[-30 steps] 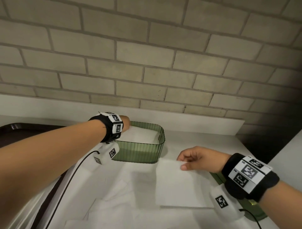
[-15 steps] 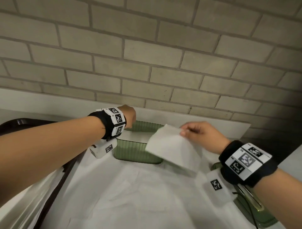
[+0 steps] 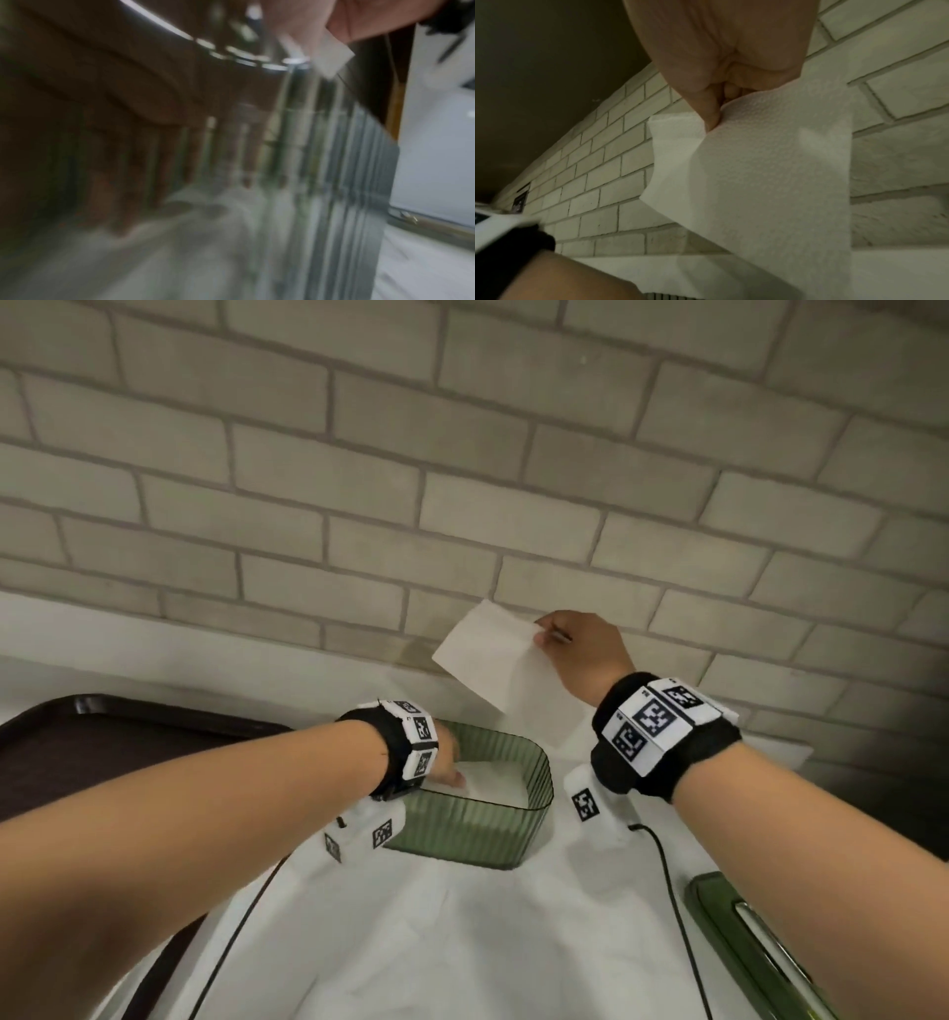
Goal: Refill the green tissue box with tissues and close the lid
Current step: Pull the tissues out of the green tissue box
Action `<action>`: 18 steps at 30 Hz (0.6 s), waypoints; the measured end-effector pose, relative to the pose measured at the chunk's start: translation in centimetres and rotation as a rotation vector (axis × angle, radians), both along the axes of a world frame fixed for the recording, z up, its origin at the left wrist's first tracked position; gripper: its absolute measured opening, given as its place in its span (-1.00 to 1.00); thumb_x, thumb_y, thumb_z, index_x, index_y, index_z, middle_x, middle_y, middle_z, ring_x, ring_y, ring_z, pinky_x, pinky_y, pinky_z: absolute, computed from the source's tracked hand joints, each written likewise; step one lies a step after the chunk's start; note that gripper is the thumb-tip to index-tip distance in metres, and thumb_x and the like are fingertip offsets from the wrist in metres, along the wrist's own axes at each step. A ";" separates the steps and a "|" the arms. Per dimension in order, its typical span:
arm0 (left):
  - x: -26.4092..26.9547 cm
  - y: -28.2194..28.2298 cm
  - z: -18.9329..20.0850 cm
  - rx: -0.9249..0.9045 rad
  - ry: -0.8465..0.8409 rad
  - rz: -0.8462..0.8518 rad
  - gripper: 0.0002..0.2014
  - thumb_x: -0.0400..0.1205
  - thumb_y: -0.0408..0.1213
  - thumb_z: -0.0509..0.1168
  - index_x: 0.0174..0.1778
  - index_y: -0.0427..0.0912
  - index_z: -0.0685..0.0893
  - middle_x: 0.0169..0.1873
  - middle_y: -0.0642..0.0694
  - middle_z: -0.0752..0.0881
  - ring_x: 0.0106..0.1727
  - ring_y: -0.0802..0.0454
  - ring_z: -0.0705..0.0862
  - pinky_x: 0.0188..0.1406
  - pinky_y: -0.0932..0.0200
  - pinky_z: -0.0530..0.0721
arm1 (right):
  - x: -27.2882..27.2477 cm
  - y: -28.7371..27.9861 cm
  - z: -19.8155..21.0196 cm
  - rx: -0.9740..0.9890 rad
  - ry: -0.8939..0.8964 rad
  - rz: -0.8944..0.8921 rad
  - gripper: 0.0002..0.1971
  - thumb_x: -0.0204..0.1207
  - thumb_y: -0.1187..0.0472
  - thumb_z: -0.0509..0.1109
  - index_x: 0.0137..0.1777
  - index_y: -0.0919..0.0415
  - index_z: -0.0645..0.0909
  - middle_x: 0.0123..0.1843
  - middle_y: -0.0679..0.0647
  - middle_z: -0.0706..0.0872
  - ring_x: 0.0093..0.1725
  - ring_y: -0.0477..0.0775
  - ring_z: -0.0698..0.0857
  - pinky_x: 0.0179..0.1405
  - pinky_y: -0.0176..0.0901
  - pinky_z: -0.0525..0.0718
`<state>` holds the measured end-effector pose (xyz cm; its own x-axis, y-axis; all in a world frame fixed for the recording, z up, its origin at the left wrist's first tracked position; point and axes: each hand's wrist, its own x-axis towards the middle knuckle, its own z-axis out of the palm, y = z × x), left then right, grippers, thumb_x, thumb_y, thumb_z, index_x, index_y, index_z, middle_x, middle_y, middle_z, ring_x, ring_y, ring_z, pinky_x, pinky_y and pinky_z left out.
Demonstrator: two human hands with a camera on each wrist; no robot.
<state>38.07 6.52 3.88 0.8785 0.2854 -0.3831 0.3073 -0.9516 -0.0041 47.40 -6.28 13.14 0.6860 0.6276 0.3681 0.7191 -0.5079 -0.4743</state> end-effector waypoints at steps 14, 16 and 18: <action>-1.1 -2.5 1.6 -0.529 -0.084 -0.046 -0.62 0.66 -0.23 0.12 0.40 0.05 0.55 0.29 -0.04 0.67 0.24 0.00 0.65 0.22 0.16 0.58 | 1.4 0.5 -2.4 -0.198 0.110 0.029 -0.76 0.66 0.22 0.20 0.18 0.25 0.64 0.21 0.15 0.69 0.24 0.16 0.60 -0.01 -0.31 0.36; -2.3 -1.7 2.6 -0.497 -0.122 -0.063 -0.62 0.65 -0.29 0.10 0.38 -0.01 0.55 0.22 -0.01 0.71 0.09 0.06 0.66 0.24 0.12 0.59 | 1.4 0.8 -2.6 -0.227 0.121 0.057 -0.77 0.65 0.20 0.22 0.19 0.24 0.64 0.16 0.13 0.69 0.20 0.13 0.60 -0.03 -0.29 0.40; -3.9 -0.9 3.8 -0.460 -0.173 -0.054 -0.65 0.65 -0.33 0.10 0.32 -0.07 0.60 0.18 -0.02 0.73 -0.02 0.10 0.63 0.11 0.23 0.60 | 1.0 1.3 -3.1 -0.297 0.140 0.096 -0.78 0.65 0.16 0.24 0.16 0.21 0.64 0.06 0.08 0.66 0.10 0.08 0.60 -0.19 -0.34 0.41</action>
<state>34.14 5.63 7.68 0.9491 0.0732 -0.3063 0.2168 -0.8573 0.4670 48.39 -5.00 10.06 0.6494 0.7576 0.0655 0.7086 -0.5717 -0.4135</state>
